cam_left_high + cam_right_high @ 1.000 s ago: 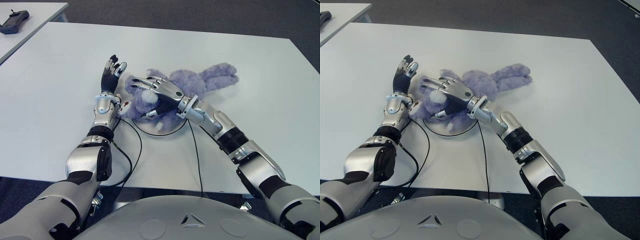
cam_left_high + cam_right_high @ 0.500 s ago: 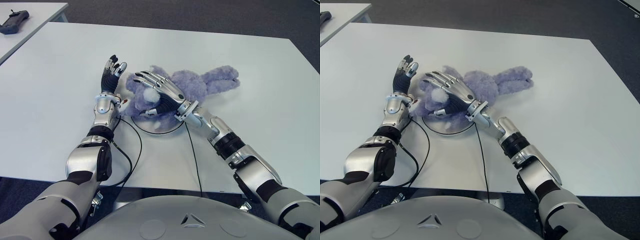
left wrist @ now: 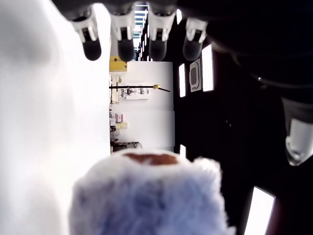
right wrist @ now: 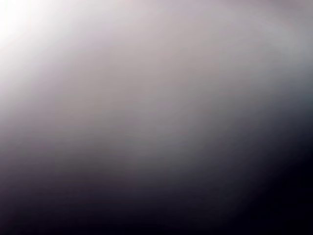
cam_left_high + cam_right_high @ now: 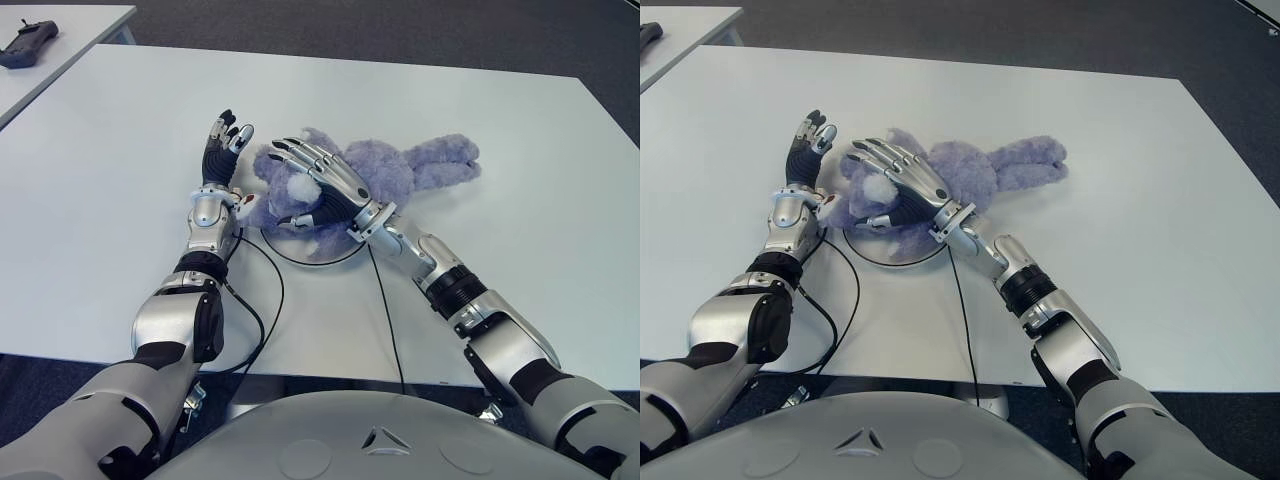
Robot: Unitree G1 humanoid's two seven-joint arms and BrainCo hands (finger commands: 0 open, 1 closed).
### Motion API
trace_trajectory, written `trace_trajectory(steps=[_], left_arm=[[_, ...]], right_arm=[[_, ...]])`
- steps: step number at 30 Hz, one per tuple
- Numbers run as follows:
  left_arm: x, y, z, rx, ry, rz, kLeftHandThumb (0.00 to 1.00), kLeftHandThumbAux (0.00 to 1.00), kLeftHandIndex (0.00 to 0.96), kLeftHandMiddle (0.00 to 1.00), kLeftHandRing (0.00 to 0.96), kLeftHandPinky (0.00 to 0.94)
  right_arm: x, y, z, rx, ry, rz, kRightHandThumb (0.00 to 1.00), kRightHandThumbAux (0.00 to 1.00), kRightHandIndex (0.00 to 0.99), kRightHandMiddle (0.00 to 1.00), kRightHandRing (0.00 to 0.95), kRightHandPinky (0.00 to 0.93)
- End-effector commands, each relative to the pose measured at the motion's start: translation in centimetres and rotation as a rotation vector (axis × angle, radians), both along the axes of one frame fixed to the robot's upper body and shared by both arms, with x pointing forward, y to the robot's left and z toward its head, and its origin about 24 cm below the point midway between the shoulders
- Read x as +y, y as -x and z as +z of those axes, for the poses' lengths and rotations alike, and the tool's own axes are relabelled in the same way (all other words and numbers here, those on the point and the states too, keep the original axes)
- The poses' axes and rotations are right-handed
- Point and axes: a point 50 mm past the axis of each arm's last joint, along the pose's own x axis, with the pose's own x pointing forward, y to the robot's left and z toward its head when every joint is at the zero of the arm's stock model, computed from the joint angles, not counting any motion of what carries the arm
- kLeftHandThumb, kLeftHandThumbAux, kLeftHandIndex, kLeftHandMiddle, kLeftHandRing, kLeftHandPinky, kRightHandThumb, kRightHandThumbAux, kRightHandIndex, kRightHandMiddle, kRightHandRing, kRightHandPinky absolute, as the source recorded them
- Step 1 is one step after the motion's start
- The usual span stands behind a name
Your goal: Put the doll into the plate.
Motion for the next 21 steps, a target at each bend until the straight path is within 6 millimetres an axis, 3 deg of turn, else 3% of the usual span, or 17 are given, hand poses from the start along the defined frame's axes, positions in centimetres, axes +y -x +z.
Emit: trace_trajectory(steps=[1, 21], left_arm=[[-2.2, 9.2, -11.2, 0.501, 0.122, 0.032, 0.000, 0.476, 0.000, 0.026, 0.000, 0.000], [-2.1, 9.0, -11.2, 0.508, 0.128, 0.038, 0.000, 0.447, 0.000, 0.000, 0.000, 0.000]], right_arm=[[-1.8, 1.4, -5.1, 0.182, 0.128, -0.055, 0.087, 0.319, 0.000, 0.000, 0.000, 0.000], [-1.7, 2.0, -1.1, 0.035, -0.042, 0.008, 0.079, 0.326, 0.000, 0.000, 0.000, 0.000]])
